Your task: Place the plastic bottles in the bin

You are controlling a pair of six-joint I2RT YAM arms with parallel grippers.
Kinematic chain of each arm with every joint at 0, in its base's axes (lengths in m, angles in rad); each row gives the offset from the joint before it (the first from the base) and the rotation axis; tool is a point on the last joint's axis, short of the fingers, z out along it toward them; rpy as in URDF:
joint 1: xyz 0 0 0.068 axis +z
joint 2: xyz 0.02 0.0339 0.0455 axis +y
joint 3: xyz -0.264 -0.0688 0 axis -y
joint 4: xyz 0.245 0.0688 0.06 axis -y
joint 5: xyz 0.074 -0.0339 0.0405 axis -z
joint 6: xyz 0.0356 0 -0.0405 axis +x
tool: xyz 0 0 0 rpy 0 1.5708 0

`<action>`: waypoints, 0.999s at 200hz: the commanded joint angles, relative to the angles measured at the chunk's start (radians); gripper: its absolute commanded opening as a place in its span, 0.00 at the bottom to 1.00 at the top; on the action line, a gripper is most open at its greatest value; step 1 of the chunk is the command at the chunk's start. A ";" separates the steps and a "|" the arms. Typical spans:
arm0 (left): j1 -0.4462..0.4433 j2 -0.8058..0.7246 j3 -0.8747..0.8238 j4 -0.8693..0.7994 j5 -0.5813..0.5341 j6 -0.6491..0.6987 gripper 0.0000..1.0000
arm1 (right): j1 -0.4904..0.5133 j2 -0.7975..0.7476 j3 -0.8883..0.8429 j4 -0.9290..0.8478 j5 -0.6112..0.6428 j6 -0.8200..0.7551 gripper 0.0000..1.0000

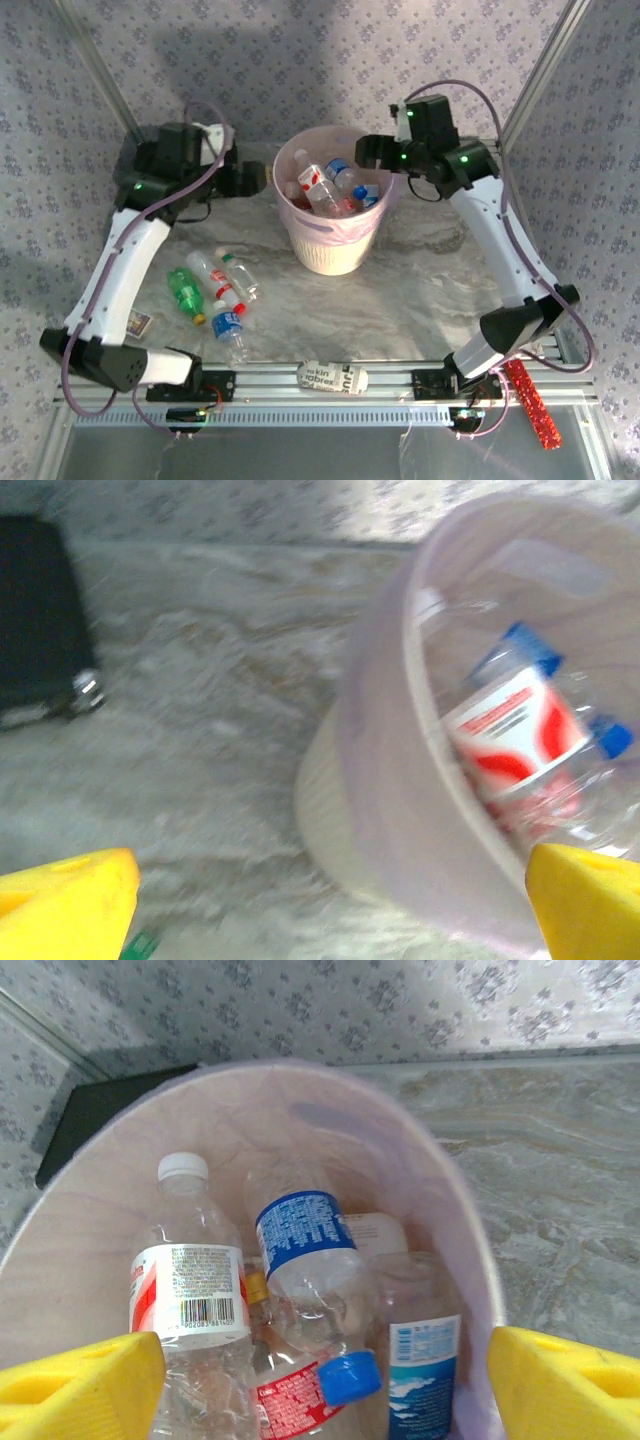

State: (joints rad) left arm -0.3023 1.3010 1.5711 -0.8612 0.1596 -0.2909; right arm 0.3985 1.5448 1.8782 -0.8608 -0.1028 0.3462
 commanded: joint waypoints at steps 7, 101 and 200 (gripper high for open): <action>0.097 -0.112 -0.173 -0.168 -0.022 -0.058 0.98 | -0.041 -0.079 -0.012 -0.057 -0.085 -0.020 0.87; 0.500 -0.396 -0.860 0.172 0.034 -0.335 0.91 | -0.285 -0.195 -0.279 0.045 -0.310 -0.007 0.88; 0.500 -0.343 -0.982 0.211 -0.060 -0.281 0.91 | -0.328 -0.210 -0.338 0.074 -0.325 -0.003 0.88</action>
State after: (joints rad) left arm 0.1902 0.9394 0.6140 -0.6815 0.1226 -0.5919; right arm 0.0761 1.3510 1.5494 -0.8032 -0.4095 0.3500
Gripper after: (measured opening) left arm 0.904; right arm 0.878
